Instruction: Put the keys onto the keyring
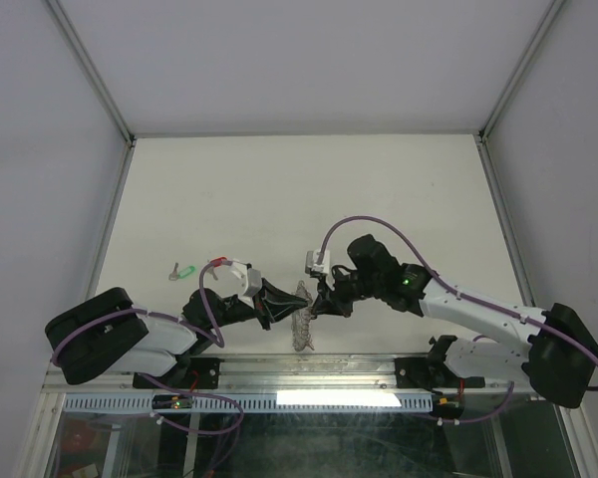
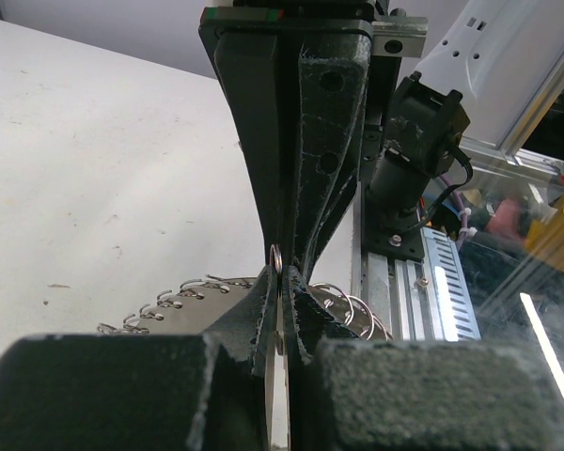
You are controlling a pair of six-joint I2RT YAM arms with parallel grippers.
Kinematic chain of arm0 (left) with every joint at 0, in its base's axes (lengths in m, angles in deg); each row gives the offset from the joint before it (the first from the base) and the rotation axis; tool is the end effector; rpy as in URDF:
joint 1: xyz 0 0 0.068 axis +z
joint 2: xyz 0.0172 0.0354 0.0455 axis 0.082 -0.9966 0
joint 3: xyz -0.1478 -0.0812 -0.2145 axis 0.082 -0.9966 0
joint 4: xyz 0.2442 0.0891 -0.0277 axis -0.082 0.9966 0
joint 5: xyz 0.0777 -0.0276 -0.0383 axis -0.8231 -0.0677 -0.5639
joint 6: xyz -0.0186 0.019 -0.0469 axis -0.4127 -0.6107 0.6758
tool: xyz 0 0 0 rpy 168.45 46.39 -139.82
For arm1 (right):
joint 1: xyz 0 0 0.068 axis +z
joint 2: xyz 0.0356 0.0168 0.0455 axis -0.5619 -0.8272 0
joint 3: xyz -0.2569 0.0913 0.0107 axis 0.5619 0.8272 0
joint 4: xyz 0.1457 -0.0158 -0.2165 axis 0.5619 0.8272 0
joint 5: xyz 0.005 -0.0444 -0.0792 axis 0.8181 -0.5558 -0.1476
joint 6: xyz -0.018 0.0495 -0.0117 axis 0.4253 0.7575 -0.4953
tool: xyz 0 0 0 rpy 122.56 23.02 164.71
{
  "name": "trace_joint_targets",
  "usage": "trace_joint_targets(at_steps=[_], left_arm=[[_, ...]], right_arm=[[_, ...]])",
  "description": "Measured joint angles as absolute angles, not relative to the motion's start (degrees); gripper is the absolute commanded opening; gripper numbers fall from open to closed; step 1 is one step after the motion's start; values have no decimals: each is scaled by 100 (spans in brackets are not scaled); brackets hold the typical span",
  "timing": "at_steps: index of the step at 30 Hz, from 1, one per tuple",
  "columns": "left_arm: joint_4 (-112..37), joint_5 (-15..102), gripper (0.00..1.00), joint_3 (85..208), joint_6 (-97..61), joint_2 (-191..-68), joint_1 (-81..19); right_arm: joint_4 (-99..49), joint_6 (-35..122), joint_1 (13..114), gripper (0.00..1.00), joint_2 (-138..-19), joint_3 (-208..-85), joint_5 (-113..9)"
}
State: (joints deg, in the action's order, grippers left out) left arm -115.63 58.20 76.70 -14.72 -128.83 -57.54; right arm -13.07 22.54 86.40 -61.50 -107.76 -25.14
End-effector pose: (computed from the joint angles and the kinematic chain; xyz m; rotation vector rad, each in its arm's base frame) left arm 0.1019 -0.1577 0.1676 0.8404 1.3276 -1.2338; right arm 0.1246 0.1938 0.2290 -1.5360 1.7314 1.0343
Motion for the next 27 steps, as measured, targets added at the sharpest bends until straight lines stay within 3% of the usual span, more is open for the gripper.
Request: trace_joint_targets(at_steps=[7, 12, 15, 21, 27], left_arm=[[-11552, 5833, 0, 7670, -1472, -12894, -5754], [-11556, 5859, 0, 7670, -1470, -12894, -5754], [-11556, 5864, 0, 7670, -1472, -12894, -5754], [-11556, 5877, 0, 7670, -1470, -12897, -5754], [-11565, 5918, 0, 7670, -1470, -12934, -5754]], right_arm=[[-1385, 2300, 8797, 0, -6290, -10792, -2525], [-1346, 2263, 8823, 19, -6178, -10792, -2728], [-1272, 2162, 8825, 24, -5783, -10785, -2967], [-1298, 2009, 8823, 24, -5037, -10722, -3231], [-1377, 1939, 8823, 20, -5282, -10722, -3205]])
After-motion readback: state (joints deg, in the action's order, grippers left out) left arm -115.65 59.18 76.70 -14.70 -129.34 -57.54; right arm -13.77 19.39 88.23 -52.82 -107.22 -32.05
